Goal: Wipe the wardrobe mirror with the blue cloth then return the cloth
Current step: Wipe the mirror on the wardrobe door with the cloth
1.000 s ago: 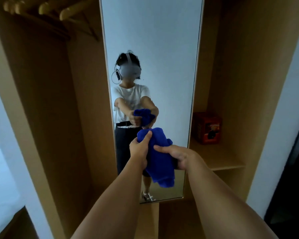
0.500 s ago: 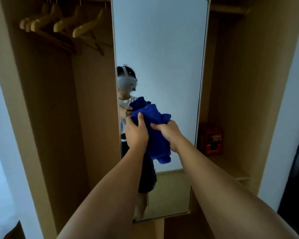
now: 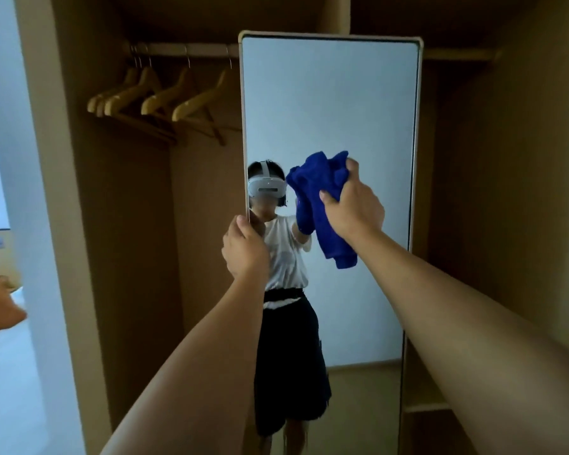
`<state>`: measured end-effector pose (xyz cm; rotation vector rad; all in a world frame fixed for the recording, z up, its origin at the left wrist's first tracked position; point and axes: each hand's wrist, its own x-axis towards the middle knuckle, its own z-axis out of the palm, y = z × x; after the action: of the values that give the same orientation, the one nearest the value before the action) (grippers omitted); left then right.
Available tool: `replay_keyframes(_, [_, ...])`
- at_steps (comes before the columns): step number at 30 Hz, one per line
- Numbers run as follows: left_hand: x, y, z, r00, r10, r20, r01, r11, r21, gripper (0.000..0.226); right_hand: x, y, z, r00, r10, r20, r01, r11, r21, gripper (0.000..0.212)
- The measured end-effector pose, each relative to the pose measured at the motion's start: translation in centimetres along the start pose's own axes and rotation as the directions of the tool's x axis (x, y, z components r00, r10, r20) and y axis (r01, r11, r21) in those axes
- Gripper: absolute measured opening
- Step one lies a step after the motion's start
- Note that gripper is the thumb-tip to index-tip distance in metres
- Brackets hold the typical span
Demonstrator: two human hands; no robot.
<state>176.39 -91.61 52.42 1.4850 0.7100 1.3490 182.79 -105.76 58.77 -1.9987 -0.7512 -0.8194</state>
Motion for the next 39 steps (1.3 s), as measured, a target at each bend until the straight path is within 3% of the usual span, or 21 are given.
replay_keyframes(4, [2.4, 0.9, 0.4, 0.999, 0.039, 0.034, -0.037, 0.998, -0.056, 0.049, 3.2, -2.3, -0.8, 0.988, -0.116, -0.097, 0.112, 0.993, -0.046, 0.059])
replay_keyframes(10, [5.5, 1.1, 1.7, 0.998, -0.002, 0.064, 0.009, 0.994, -0.113, 0.047, 6.4, -4.6, -0.5, 0.952, -0.189, -0.242, 0.163, 0.979, -0.124, 0.054])
replay_keyframes(15, [6.6, 2.9, 2.3, 0.996, -0.041, 0.081, 0.057, 0.977, -0.205, 0.041, 8.0, -5.2, -0.3, 0.935, -0.205, -0.29, 0.174, 0.976, -0.127, 0.055])
replay_keyframes(22, [9.1, 3.2, 3.0, 0.997, 0.009, 0.079, 0.009, 0.975, -0.221, 0.035, 10.7, -6.2, 0.1, 0.901, -0.223, -0.371, 0.198, 0.975, -0.105, 0.056])
replay_keyframes(29, [10.8, 3.1, 4.6, 0.983, -0.048, 0.179, 0.102, 0.947, -0.304, 0.057, 12.5, -7.6, 1.5, 0.876, -0.267, -0.401, 0.239, 0.964, -0.121, 0.057])
replay_keyframes(34, [11.7, 3.5, 4.9, 0.972, -0.081, 0.22, 0.155, 0.927, -0.341, 0.045, 14.3, -9.3, 2.0, 0.837, -0.295, -0.46, 0.276, 0.955, -0.109, 0.057])
replay_keyframes(39, [12.6, 4.3, 5.2, 0.975, -0.071, 0.209, 0.144, 0.924, -0.355, 0.057, 16.0, -10.7, 1.6, 0.821, -0.317, -0.475, 0.293, 0.948, -0.125, 0.059])
